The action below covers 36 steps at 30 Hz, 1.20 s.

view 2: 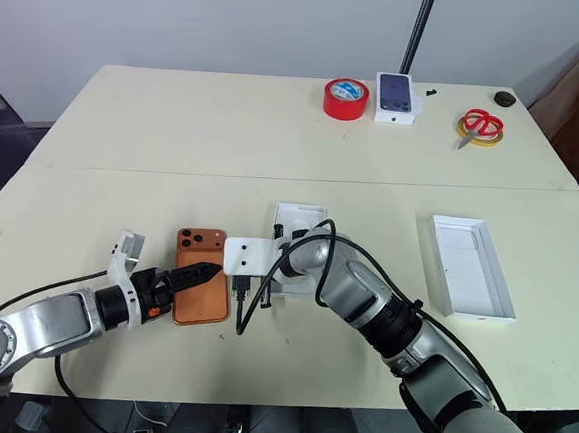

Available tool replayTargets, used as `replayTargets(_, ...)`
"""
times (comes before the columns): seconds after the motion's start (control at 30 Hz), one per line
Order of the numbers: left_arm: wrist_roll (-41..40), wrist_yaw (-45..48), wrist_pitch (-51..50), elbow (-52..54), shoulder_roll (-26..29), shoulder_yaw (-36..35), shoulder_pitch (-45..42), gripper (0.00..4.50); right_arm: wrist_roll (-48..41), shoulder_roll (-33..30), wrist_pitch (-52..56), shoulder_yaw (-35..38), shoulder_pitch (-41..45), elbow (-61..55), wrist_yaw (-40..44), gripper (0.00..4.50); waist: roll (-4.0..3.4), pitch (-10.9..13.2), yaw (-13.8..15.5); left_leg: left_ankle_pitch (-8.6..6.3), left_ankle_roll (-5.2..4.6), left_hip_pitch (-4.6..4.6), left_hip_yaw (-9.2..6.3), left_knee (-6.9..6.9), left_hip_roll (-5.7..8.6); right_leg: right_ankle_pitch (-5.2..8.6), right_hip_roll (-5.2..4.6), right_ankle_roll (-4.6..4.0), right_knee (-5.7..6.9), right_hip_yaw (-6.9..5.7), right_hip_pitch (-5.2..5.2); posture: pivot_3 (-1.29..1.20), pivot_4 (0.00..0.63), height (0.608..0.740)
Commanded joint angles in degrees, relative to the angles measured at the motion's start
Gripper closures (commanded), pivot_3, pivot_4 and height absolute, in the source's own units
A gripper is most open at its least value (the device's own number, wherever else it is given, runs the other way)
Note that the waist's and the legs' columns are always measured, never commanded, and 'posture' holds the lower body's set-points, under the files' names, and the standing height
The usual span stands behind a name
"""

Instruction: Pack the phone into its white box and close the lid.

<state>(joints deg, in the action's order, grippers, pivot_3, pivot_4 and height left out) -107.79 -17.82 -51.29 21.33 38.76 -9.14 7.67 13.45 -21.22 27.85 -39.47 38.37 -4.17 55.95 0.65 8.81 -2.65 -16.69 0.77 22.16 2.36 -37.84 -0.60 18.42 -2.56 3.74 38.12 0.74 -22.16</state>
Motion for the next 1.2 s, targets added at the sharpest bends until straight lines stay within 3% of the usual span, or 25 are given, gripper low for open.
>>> replayTargets(0.03,0.31,-1.33,0.91,-0.59,1.09,-0.96,1.57,1.81,1.16,-0.09,-0.39,0.77,0.54,0.10,-0.62,4.50,0.00,0.00,0.06,0.00,0.00,0.02,0.00,0.00,0.00,0.00,0.00,0.00,-0.01,0.00,-0.02,0.00,0.150,0.740)
replayTargets(0.13,-0.54,-0.84,1.14,-0.45,1.85,-1.66,2.47,3.22,1.21,-0.07,-0.40,1.03,0.60,0.00,-0.60,4.50,0.00,0.03,0.09,0.00,0.00,0.14,0.00,0.01,0.00,0.00,0.00,0.00,-0.02,-0.01,-0.12,0.00,0.150,0.740)
replayTargets(0.3,-4.27,-0.23,2.19,-0.59,2.54,-3.48,3.96,3.22,0.83,0.00,-0.06,2.15,0.82,-0.64,-0.74,4.50,0.01,0.12,0.10,0.00,0.00,0.20,0.00,0.05,0.00,0.00,0.00,0.00,-0.06,0.00,-0.18,0.00,0.150,0.740)
replayTargets(0.43,-5.08,-0.53,2.81,-0.74,2.72,-3.37,3.67,4.48,0.20,0.32,0.79,3.75,1.21,-2.13,-0.95,4.50,0.03,0.22,0.26,0.00,0.00,0.21,-0.02,0.09,0.00,0.00,0.00,-0.01,-0.10,-0.03,-0.18,0.00,0.150,0.740)
replayTargets(0.57,-5.21,-0.30,3.89,-0.89,0.03,-4.87,1.71,4.48,-2.13,-0.63,2.43,8.16,1.63,-7.43,-0.25,4.50,-0.02,0.33,0.17,0.00,0.00,0.24,-0.02,0.09,0.01,0.01,0.00,-0.01,-0.14,-0.02,-0.19,0.00,0.150,0.740)
replayTargets(0.8,-5.21,-0.19,3.55,-2.32,-2.74,-6.36,-7.37,4.48,-10.01,-5.63,10.07,22.28,-1.31,-16.89,-0.08,4.50,0.09,0.48,0.75,0.01,0.01,0.40,-0.06,0.19,0.01,-0.01,0.00,0.03,-0.23,-0.09,-0.33,0.00,0.150,0.740)
replayTargets(1.0,-4.73,-2.62,1.10,-6.90,-5.66,2.42,-20.76,4.48,-16.97,-15.20,11.50,31.82,-8.43,-19.42,3.11,4.50,0.16,0.54,1.95,0.00,-0.05,0.45,-0.06,0.45,0.02,-0.12,0.00,0.21,-0.62,-0.13,-0.29,0.00,0.150,0.740)
replayTargets(1.2,0.11,-3.08,-1.48,-14.03,-12.04,11.14,-30.49,4.48,-17.78,-21.52,11.39,34.77,-15.11,-20.08,1.36,4.50,0.22,0.61,1.67,0.19,0.22,0.52,-0.04,0.59,0.03,-0.12,0.02,0.30,-0.84,-0.21,-0.28,0.00,0.150,0.740)
